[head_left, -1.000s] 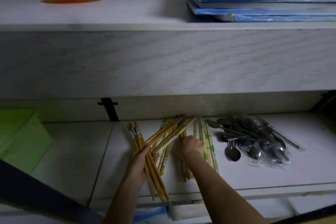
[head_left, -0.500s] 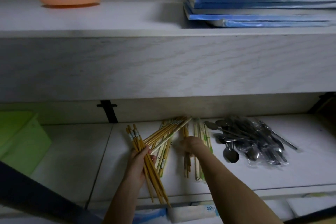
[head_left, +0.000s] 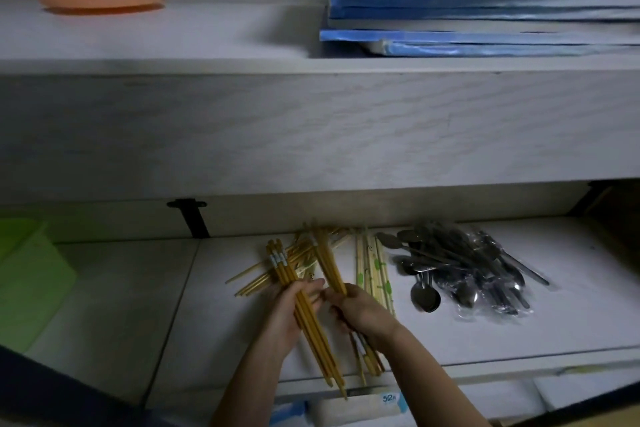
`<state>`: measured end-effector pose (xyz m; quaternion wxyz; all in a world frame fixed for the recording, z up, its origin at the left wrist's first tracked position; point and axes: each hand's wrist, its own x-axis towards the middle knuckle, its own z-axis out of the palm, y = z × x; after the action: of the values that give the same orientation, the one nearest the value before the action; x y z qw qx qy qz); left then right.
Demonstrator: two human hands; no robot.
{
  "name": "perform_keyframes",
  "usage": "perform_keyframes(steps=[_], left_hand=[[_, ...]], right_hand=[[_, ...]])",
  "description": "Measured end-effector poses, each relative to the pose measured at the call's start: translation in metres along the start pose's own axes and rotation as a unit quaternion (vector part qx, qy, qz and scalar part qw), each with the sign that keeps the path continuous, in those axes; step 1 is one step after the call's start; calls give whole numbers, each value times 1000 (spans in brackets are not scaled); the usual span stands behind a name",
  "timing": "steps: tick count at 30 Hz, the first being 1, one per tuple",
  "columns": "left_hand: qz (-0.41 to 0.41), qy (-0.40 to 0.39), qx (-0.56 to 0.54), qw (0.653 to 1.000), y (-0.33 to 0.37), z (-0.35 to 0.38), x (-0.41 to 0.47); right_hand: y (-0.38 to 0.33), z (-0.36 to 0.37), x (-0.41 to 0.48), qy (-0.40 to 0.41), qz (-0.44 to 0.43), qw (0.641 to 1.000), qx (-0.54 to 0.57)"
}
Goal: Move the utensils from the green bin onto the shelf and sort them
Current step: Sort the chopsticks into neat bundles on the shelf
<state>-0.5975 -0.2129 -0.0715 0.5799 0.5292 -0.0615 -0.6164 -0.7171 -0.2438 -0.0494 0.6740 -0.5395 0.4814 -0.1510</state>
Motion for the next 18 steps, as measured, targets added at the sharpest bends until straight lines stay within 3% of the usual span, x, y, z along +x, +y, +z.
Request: perform_keyframes(steps=[3,9,18], left_hand=[[-15,14,24,999,-2,4,0],[-59,-7,-59,996,1,4,-7],[-32,4,-82,996,6,-16,-6]], right_hand=[[-4,14,6,-18,-12,997,-71],[-13,32,16,10,6,958,-288],[-18,57,23,-11,-23,927,-374]])
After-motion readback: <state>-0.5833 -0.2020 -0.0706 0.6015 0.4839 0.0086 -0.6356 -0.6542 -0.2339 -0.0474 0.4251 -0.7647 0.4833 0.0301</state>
